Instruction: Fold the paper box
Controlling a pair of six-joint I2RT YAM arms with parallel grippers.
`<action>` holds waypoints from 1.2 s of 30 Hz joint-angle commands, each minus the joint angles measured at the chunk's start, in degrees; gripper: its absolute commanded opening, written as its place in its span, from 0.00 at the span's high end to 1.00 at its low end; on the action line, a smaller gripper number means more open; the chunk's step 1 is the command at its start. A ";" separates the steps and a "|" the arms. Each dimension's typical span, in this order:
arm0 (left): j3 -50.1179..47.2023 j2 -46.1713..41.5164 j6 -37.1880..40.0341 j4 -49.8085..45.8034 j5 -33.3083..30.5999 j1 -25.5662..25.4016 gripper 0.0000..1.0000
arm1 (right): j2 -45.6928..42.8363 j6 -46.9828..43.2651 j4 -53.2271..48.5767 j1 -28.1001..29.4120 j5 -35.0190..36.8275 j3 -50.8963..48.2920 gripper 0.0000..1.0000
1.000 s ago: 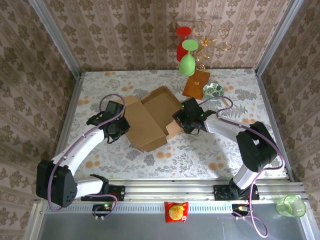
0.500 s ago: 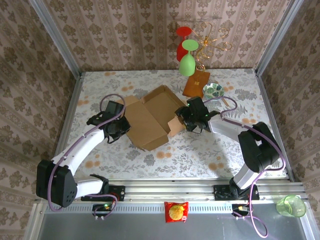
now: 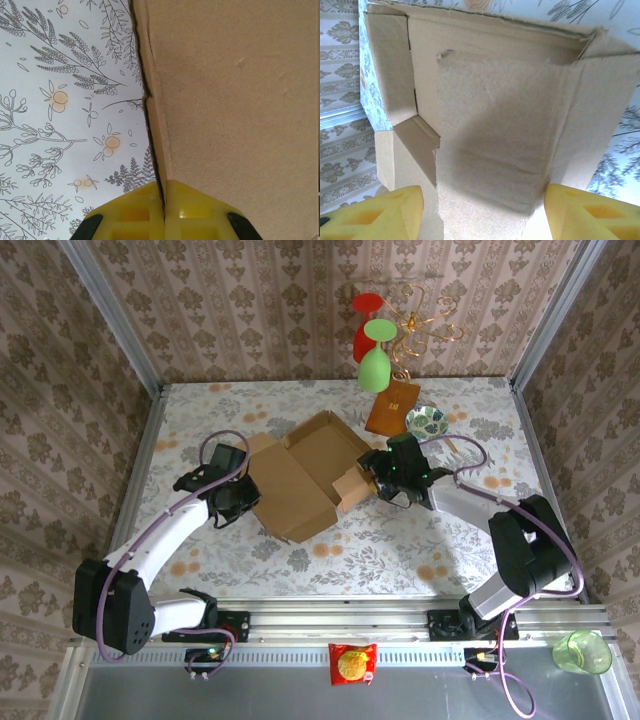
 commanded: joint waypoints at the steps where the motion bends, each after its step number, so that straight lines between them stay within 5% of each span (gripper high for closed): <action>1: -0.52 0.12 0.10 -2.36 2.86 -0.06 1.00 | -0.38 0.51 2.71 -0.67 -1.08 -2.46 0.37; 12: -0.26 0.35 -0.20 -1.96 2.51 -0.05 1.00 | 3.33 -0.10 -7.25 0.16 -3.30 -0.41 0.52; 20: 1.24 1.33 -0.08 -1.76 2.46 -0.38 1.00 | 4.89 -2.46 -19.54 3.20 -1.34 6.04 0.47; 36: 6.60 3.65 -1.50 -1.11 3.05 -2.12 1.00 | 9.69 -4.84 -30.22 4.86 0.11 10.51 0.62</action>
